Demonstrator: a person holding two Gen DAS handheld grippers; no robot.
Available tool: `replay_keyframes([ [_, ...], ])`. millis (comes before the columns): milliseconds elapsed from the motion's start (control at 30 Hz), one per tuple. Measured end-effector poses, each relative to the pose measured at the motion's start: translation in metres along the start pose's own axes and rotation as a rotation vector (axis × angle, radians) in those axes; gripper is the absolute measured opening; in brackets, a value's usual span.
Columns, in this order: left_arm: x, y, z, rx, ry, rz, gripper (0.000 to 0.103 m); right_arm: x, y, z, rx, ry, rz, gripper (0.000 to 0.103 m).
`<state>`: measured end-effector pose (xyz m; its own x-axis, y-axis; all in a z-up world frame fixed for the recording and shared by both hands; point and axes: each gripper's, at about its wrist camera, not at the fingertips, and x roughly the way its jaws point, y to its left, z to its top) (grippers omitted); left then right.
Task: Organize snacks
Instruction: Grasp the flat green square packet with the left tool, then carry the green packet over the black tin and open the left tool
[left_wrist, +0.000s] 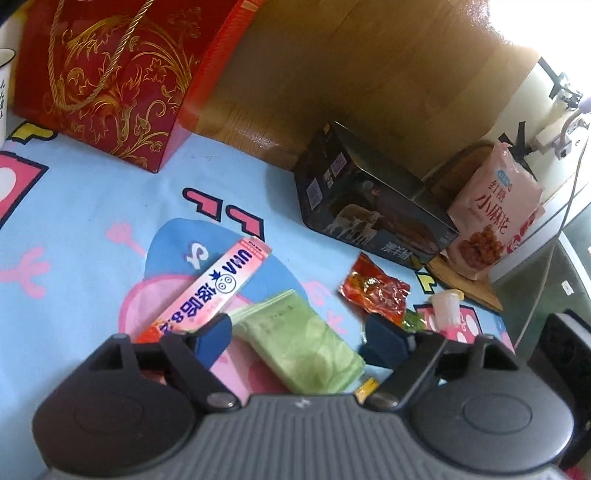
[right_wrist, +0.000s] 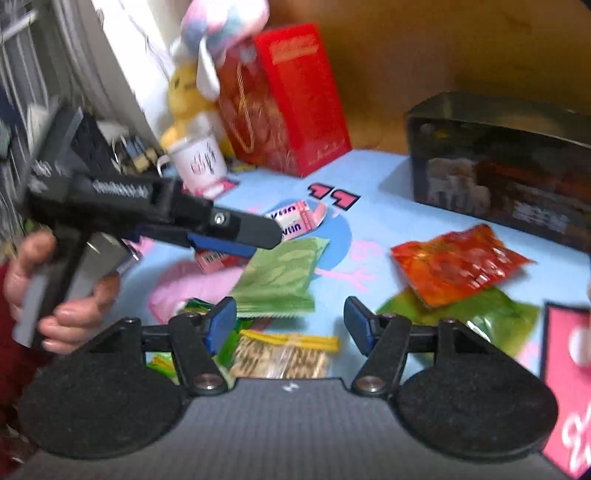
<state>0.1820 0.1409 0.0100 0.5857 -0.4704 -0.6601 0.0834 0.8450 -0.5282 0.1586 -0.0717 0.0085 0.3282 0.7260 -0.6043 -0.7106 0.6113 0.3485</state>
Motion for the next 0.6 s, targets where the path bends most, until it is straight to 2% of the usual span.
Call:
replay_keyframes([
  [100, 0.001, -0.002, 0.003, 0.019, -0.004, -0.009, 0.083, 0.014, 0.007, 0.004, -0.03, 0.021, 0.02, 0.067],
  [167, 0.009, -0.002, 0.005, 0.02, 0.016, 0.004, 0.079, 0.02, 0.011, 0.005, -0.048, 0.025, 0.024, 0.066],
  [200, 0.012, -0.004, 0.006, 0.032, 0.027, 0.013, 0.072, 0.022, 0.014, 0.005, -0.069, 0.023, 0.016, 0.063],
  [233, 0.014, -0.007, 0.005, 0.053, 0.037, 0.02, 0.063, 0.022, 0.016, 0.005, -0.085, 0.028, 0.018, 0.051],
  [267, 0.017, -0.009, 0.004, 0.06, 0.053, 0.005, 0.062, 0.021, 0.016, 0.005, -0.089, 0.033, 0.034, 0.04],
  [400, 0.024, -0.014, 0.002, 0.012, 0.078, -0.056, 0.061, 0.004, 0.011, 0.002, -0.093, 0.028, 0.016, 0.037],
  [467, 0.027, -0.022, 0.003, -0.008, 0.07, -0.085, 0.061, -0.006, 0.008, -0.002, -0.086, 0.004, -0.003, 0.034],
  [600, 0.025, -0.056, 0.023, 0.055, 0.008, -0.134, 0.061, -0.037, 0.004, 0.0, -0.096, -0.107, -0.057, 0.031],
])
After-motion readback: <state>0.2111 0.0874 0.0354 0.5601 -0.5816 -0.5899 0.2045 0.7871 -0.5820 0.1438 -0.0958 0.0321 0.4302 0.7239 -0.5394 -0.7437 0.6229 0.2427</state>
